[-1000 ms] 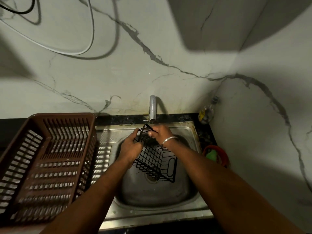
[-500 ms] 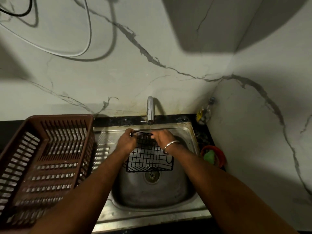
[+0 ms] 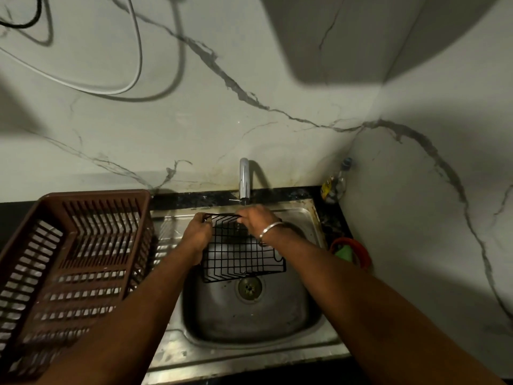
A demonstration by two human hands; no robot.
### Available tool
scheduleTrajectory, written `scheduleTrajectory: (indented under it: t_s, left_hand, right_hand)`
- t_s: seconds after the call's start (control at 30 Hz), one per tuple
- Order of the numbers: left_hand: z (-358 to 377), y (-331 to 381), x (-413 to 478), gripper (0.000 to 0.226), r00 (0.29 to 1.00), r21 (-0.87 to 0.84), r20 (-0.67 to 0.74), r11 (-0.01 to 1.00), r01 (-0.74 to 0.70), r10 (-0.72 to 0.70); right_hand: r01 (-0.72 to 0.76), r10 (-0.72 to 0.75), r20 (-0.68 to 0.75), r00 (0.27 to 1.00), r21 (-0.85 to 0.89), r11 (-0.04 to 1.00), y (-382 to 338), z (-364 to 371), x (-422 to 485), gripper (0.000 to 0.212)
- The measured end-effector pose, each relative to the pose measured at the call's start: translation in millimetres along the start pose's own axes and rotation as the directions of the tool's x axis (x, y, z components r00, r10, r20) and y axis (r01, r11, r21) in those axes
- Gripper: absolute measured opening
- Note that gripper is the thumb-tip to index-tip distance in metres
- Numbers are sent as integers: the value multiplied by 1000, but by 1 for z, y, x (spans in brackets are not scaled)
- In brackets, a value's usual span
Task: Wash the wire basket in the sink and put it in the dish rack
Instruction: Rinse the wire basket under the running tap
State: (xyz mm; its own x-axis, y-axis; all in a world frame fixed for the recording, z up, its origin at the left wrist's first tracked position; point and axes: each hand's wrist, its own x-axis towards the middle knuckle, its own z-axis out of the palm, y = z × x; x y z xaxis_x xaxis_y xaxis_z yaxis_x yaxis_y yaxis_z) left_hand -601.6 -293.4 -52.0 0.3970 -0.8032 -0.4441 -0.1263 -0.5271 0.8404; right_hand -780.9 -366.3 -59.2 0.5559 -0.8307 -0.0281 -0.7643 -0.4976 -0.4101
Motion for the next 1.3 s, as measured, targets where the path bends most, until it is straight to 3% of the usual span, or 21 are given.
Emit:
scheduleTrajectory:
  t_s: [0.1, 0.2, 0.33, 0.43, 0.53, 0.7, 0.87, 0.93, 1.03, 1.2, 1.3]
  left_hand:
    - [2, -1, 2, 19, 1000, -54, -10, 998, 27, -27]
    - [-5, -1, 1, 21, 998, -41, -39, 998, 39, -41]
    - [-8, -6, 4, 22, 995, -76, -43, 994, 82, -86]
    - [-15, -9, 6, 21, 992, -99, -64, 990, 101, -108]
    - [-22, -8, 3, 23, 991, -89, -76, 991, 100, -107]
    - [-16, -8, -3, 26, 994, -126, -21, 987, 101, -104]
    - [-23, -9, -2, 28, 992, -143, -55, 984, 109, -118]
    - [-23, -12, 1, 32, 988, -138, -62, 981, 134, -144]
    - [-28, -14, -2, 36, 984, -151, -45, 975, 163, -171]
    - [-45, -15, -9, 39, 985, -142, -35, 976, 162, -169]
    - [-45, -22, -10, 40, 973, -191, 55, 955, 229, -222]
  right_hand:
    - [-51, 52, -11, 999, 84, 995, 0, -3, 0, 25]
    - [-155, 155, -2, 988, -17, 988, 22, -1, -2, 23]
    - [-39, 40, -14, 999, 76, 996, -6, -3, 7, 20]
    - [-90, 90, 11, 996, 113, 989, 6, -8, 2, 24]
    - [-183, 182, 24, 983, 34, 983, 31, -4, -6, 21]
    - [-18, 16, 44, 999, 58, 998, -1, -6, 2, 18]
    - [-157, 161, 51, 986, -86, 984, 35, -6, -8, 20]
    - [-123, 126, 28, 992, -101, 987, 27, -4, -3, 20]
    - [-86, 86, 18, 996, -10, 996, 15, -6, 2, 24]
    - [-202, 202, -1, 979, 58, 978, 42, -8, -9, 20]
    - [-217, 221, -6, 975, 158, 963, 42, -6, -9, 19]
